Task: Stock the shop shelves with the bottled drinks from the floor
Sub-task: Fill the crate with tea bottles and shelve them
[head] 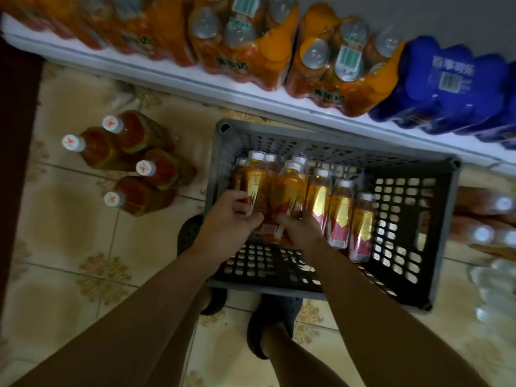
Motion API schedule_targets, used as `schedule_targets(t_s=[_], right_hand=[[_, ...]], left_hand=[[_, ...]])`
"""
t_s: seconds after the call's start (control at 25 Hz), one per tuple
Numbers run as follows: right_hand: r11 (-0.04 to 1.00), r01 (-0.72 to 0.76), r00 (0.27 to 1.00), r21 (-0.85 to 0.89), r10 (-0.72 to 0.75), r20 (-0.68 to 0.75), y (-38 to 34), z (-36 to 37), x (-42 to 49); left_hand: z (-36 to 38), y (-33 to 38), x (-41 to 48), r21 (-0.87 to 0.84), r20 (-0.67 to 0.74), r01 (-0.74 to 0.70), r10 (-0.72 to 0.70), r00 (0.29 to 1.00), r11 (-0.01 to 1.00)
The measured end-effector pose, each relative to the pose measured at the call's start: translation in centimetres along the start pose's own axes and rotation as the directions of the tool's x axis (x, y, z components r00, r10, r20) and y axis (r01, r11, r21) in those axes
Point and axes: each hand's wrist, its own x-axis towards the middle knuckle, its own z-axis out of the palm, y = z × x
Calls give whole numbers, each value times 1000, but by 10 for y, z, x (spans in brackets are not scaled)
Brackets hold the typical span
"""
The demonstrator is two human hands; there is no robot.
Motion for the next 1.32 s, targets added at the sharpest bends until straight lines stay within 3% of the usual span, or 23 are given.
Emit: schedule_targets(t_s=[0.16,0.36,0.6,0.92,1.32], right_hand=[[963,132,986,233,-152,70,-10,-17,-118],[922,365,917,128,-380,123,-59,-55,-282],[763,646,761,-10,-642,91,-144,-99,-456],[456,860,480,-227,-875,60,-208,-143,-601],[286,935,292,-207,-956,-3,-241,-162,-688]], left_hand=[[-20,49,-65,17,-2,-43,43,999,999],[-46,141,-189,-73,5,-114,115,993,991],[-83,252,-342,-156,-13,-336,339,941,929],[-128,347,-487,-233,-160,-637,617,771,735],[-151,393,-581,-221,-255,-830,791,556,512]])
